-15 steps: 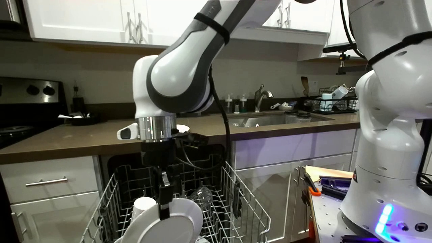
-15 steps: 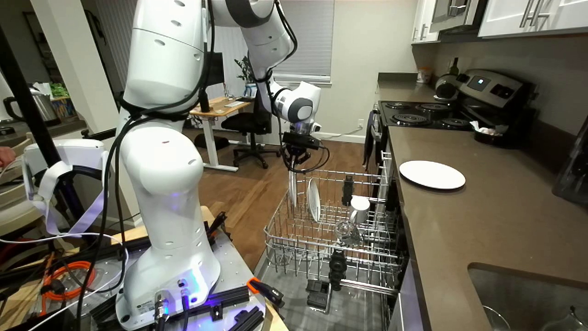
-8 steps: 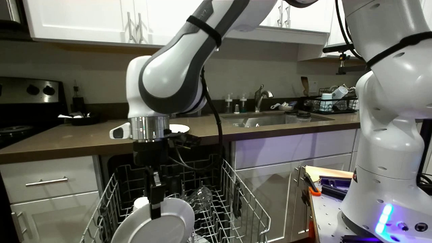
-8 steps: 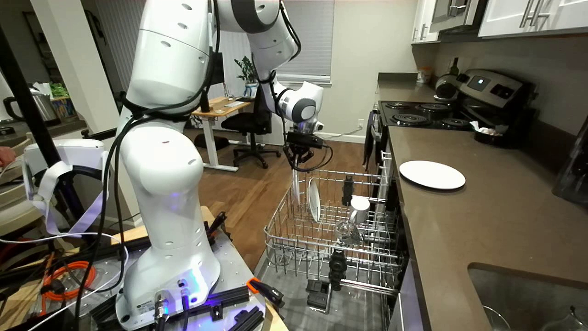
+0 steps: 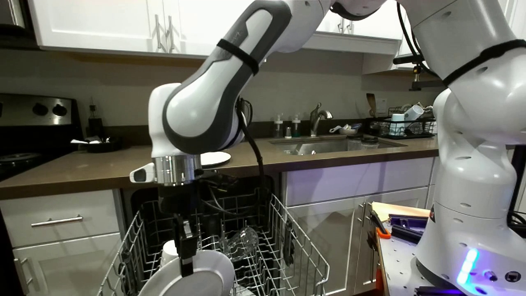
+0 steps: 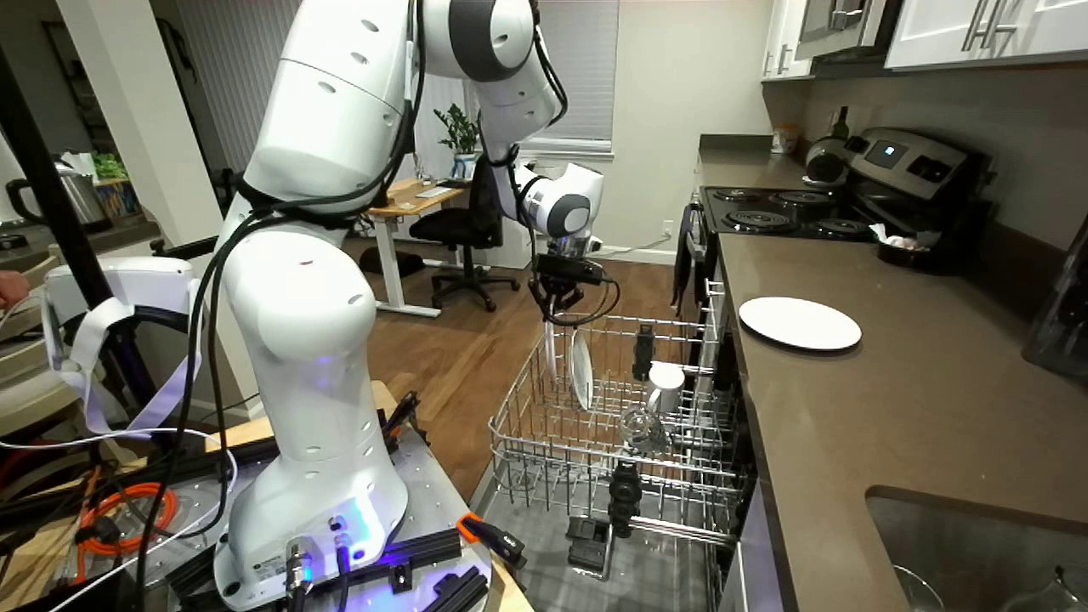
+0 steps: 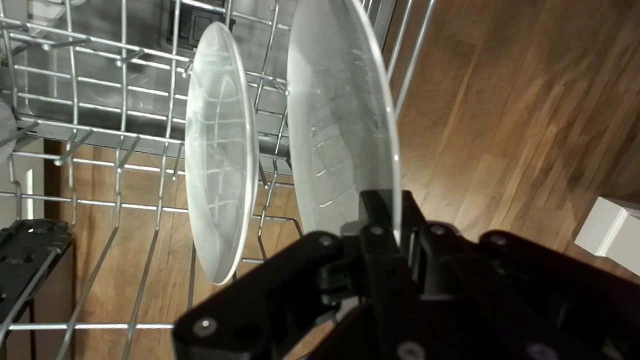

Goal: Move the two plates from the right to the left side of the dishwasher rack then move the mug to the right side

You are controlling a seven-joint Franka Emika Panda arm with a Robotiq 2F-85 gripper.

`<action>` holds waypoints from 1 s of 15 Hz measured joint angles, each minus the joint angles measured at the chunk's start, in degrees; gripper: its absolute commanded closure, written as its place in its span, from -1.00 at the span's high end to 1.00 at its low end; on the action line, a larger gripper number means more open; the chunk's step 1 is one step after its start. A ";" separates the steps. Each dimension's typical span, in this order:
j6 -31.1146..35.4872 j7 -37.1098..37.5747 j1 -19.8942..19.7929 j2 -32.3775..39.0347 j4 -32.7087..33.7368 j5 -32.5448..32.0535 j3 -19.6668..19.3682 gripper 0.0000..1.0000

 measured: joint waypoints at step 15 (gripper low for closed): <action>-0.67 0.04 0.01 -1.04 0.85 -0.01 0.65 -0.95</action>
